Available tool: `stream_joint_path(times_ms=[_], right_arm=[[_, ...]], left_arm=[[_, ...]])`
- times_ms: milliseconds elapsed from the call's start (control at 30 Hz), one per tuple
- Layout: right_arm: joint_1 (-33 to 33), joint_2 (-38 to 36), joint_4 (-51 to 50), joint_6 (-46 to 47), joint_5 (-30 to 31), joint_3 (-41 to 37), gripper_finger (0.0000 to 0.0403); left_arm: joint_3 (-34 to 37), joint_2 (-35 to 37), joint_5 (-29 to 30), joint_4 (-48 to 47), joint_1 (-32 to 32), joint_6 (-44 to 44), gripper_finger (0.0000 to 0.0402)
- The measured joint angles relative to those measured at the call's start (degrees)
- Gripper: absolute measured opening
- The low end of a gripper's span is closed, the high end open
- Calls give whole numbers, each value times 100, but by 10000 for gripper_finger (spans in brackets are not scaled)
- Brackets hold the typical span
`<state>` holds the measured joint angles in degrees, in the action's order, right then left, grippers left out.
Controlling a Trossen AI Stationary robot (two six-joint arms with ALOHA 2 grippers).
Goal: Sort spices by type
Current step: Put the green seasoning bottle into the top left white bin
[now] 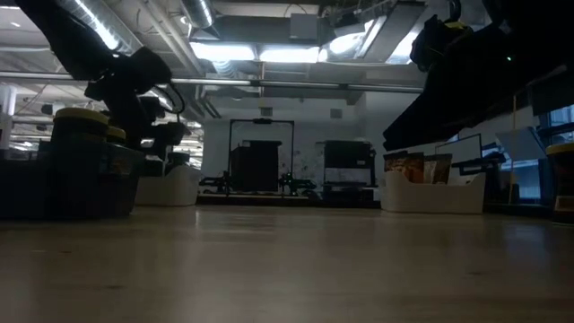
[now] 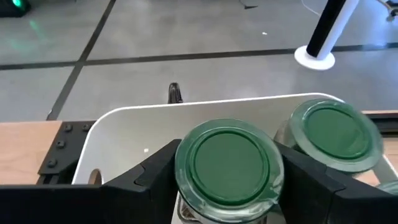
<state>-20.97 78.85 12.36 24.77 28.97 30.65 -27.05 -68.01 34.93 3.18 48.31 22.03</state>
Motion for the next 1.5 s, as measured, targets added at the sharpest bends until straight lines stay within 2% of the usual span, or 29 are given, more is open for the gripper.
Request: stream_joint_path(times_ms=[200,400,633,733,1033,1333,1500], right_arm=[[0,0,0,0,2,0,271],[0,1,0,0,4,0,271],[0,0,1,0,13,0,271],[0,1,1,0,13,0,271],[0,2,2,0,15,0,271],[0,2,4,0,15,0,271],[0,2,4,0,15,0,271]], left_arm=[[0,2,-14,12,13,-527,212],[-3,4,-53,28,13,-509,212],[-4,4,-745,-20,283,-463,212],[-4,2,-832,-97,372,-561,212],[-7,4,-882,63,387,-1030,212],[-15,4,-897,-92,354,-1088,213],[-15,9,-893,-59,354,-1069,238]])
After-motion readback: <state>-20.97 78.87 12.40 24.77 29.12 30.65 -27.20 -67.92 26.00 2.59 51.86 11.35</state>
